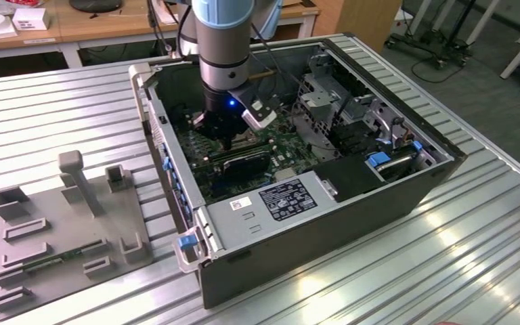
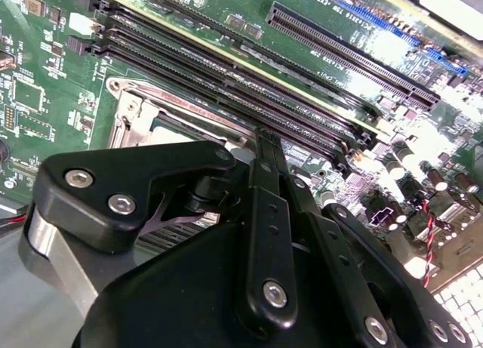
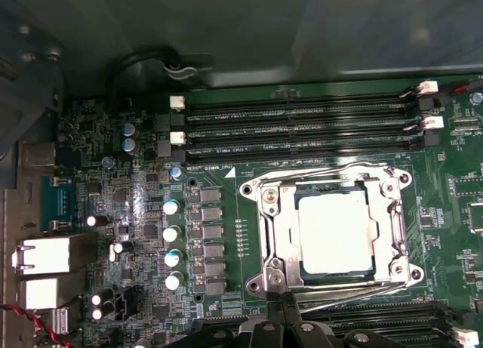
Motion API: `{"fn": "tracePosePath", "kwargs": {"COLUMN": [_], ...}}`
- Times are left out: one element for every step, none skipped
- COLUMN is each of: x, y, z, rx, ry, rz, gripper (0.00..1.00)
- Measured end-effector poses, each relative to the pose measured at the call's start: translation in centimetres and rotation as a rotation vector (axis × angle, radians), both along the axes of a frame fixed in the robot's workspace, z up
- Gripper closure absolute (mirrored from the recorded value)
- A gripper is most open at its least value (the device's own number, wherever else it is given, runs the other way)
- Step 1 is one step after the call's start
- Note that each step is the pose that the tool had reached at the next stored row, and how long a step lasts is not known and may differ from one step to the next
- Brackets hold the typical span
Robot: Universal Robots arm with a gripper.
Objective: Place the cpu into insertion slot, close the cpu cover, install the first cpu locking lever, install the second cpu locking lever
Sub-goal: 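Install the second cpu locking lever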
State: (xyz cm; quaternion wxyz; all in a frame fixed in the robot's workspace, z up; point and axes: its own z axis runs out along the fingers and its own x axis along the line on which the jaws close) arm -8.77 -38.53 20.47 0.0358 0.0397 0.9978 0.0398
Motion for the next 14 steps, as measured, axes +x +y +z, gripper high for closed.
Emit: {"fn": "tracePosePath", "kwargs": {"x": [-0.04,-0.09,-0.11,-0.14,-0.15,-0.16,-0.18,-0.20,-0.23,-0.26,-0.29,-0.30,-0.32,-0.32], "y": [0.00,0.01,0.01,0.00,0.00,0.00,0.00,0.00,0.00,0.00,0.00,0.00,0.00,0.00], "z": [-0.02,-0.03,-0.03,-0.03,-0.03,-0.03,-0.03,-0.03,-0.03,-0.03,-0.03,-0.03,-0.04,-0.04], "rx": [0.0001,0.0001,0.0001,-0.0001,0.0000,0.0001,0.0003,0.0008,0.0014,0.0023,0.0032,0.0038,0.0045,0.0049], "ry": [-0.0001,-0.0001,0.0000,0.0000,0.0000,0.0000,0.0000,0.0000,0.0000,0.0000,-0.0001,0.0000,0.0000,0.0000], "rz": [0.000,0.000,0.000,0.000,0.000,-0.001,-0.001,-0.001,-0.001,-0.001,-0.001,-0.001,-0.001,-0.001], "gripper": [0.90,0.90,0.90,0.90,0.90,0.90,0.90,0.90,0.90,0.90,0.90,0.90,0.90,0.90]}}
